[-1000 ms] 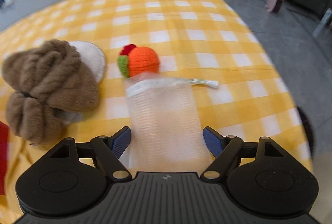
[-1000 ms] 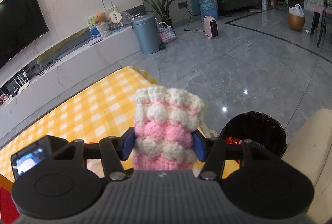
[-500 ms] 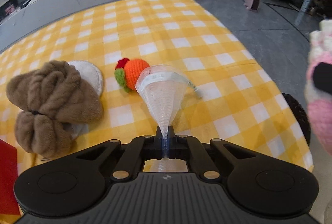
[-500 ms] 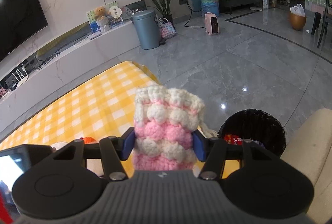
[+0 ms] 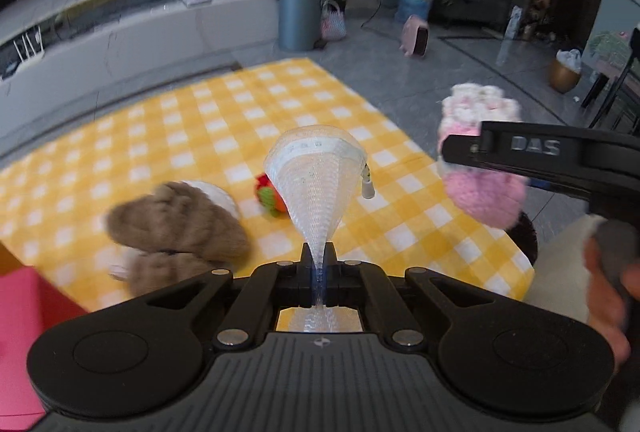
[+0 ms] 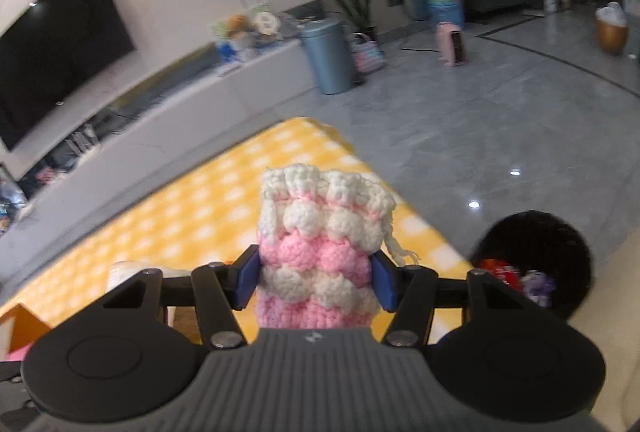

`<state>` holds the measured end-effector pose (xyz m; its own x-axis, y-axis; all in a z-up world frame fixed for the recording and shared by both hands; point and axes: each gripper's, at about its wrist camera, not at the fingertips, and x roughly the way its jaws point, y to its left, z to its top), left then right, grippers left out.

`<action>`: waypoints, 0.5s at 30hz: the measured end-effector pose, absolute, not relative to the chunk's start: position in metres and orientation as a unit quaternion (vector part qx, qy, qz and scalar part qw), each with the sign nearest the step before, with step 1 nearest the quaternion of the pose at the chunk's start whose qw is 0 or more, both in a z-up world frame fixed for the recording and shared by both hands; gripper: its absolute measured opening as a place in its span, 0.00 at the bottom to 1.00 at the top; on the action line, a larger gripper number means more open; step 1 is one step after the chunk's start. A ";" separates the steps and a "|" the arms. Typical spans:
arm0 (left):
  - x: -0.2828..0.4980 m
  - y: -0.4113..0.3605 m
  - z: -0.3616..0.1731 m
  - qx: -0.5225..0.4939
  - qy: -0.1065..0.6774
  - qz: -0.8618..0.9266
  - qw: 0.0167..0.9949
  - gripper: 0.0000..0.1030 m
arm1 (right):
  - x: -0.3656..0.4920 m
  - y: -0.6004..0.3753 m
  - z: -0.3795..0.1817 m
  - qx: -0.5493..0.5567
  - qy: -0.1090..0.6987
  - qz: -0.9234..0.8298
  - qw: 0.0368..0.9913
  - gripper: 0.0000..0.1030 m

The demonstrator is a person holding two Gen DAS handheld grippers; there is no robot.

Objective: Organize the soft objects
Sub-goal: 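Carry both items over the box and release the pink pouch from the right tool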

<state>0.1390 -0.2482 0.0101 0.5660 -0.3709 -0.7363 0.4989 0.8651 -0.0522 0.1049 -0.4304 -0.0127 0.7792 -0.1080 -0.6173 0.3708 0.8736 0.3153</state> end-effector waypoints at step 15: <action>0.125 -0.087 0.080 0.019 0.316 -0.163 0.934 0.02 | 0.113 -0.354 0.024 0.152 0.286 -0.047 0.945 0.55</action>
<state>0.1248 -0.0870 0.0800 0.7472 -0.2926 -0.5968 0.3167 0.9461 -0.0674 0.1125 -0.3541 0.0244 0.8317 -0.0025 -0.5553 0.1768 0.9491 0.2607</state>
